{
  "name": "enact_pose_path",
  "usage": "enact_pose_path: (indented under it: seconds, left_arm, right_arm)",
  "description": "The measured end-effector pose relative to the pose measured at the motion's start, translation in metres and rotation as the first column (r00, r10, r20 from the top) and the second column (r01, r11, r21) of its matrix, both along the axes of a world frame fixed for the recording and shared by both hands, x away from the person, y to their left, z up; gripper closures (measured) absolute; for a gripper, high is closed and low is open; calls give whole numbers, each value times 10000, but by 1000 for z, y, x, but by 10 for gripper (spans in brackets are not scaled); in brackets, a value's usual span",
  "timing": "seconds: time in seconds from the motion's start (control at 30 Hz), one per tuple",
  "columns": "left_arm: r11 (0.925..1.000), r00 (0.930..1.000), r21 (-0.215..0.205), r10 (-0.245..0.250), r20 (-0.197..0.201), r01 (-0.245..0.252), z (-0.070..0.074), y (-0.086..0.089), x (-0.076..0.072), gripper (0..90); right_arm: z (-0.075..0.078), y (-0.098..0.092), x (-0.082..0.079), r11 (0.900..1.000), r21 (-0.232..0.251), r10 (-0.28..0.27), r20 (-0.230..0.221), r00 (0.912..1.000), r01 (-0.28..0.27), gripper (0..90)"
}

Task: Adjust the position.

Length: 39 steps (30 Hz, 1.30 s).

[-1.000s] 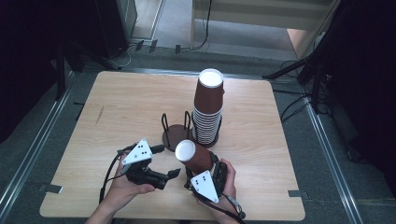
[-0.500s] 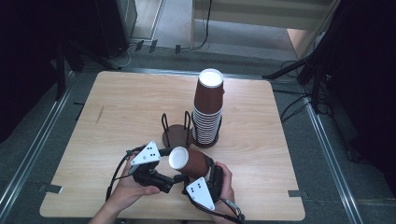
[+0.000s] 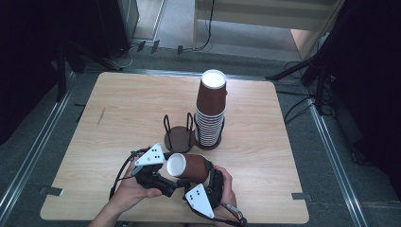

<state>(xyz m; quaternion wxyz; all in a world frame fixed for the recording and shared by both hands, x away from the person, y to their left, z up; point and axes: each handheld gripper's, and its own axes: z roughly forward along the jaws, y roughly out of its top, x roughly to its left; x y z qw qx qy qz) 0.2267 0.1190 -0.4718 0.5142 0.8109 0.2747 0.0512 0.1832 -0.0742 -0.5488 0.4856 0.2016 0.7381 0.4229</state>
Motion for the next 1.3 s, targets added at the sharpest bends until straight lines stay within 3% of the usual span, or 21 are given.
enact_pose_path:
  seconds: [0.17, 0.33, 0.57, 0.67, 0.77, 1.07, 1.17, 1.3]
  left_arm:
    - [10000, 10000, -13, -82, -31, 82, 1, 0, 0, 70]
    - [9996, 9995, 264, 118, 280, -126, 2, 1, -2, 204]
    - [9998, 9999, 181, 129, 68, -130, -1, 2, 1, 225]
    - [9999, 9999, -131, 90, 48, -89, 1, 5, 1, 230]
    - [9996, 9995, -142, 228, 196, -225, 1, 6, 0, 232]
    - [9939, 9938, -633, 942, 596, -904, 5, 16, 1, 233]
    - [9884, 9867, -720, 1396, 839, -1337, 7, 19, 1, 233]
    - [9849, 9835, -850, 1584, 874, -1511, 7, 22, 2, 233]
  right_arm:
    - [-1, 1, 0, 10000, -59, 39, -16, 10000, -40, 116]
    - [-3, 1, -1, 9994, -330, 141, 217, 9997, -134, 112]
    - [-5, 3, -1, 9986, -531, -5, 95, 10000, 10, 83]
    - [0, 1, -1, 9998, -133, 116, -272, 9996, -120, 64]
    - [5, 0, -2, 9997, 55, 227, -504, 9985, -225, 46]
    - [15, 0, -4, 9983, 467, 358, -422, 9985, -338, 7]
    - [19, 0, -5, 9968, 746, 312, -397, 9987, -281, 6]
    - [22, -1, -5, 9958, 880, 288, -317, 9991, -259, 6]
